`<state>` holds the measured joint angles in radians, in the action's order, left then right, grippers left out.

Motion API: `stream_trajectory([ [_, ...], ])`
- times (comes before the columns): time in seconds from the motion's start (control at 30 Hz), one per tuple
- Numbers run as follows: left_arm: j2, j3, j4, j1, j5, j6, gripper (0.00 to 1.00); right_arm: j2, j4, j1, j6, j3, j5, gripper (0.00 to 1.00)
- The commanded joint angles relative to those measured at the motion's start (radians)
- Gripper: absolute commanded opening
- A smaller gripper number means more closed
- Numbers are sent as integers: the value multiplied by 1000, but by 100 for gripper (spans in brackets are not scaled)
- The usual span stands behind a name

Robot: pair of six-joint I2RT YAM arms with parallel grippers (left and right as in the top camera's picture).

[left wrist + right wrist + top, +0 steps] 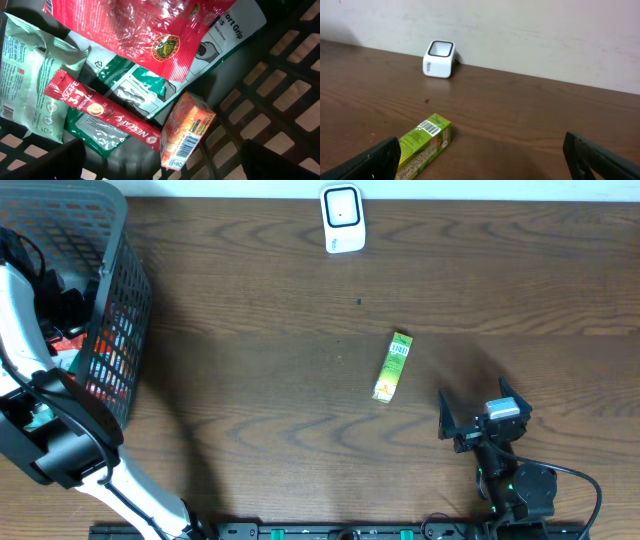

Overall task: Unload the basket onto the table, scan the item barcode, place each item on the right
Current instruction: 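Reach the left gripper into the basket and grasp a small orange carton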

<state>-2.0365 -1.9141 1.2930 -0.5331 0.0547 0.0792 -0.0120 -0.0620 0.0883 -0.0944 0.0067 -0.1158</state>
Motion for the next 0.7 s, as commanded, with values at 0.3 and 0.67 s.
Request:
stream_trajectory([
  [0.3, 11, 8, 2, -1, 100, 135, 98, 5, -3, 5, 11, -1, -1, 99],
  [0.67, 9, 97, -50, -2, 100, 137, 91, 5, -3, 5, 11, -1, -1, 99],
])
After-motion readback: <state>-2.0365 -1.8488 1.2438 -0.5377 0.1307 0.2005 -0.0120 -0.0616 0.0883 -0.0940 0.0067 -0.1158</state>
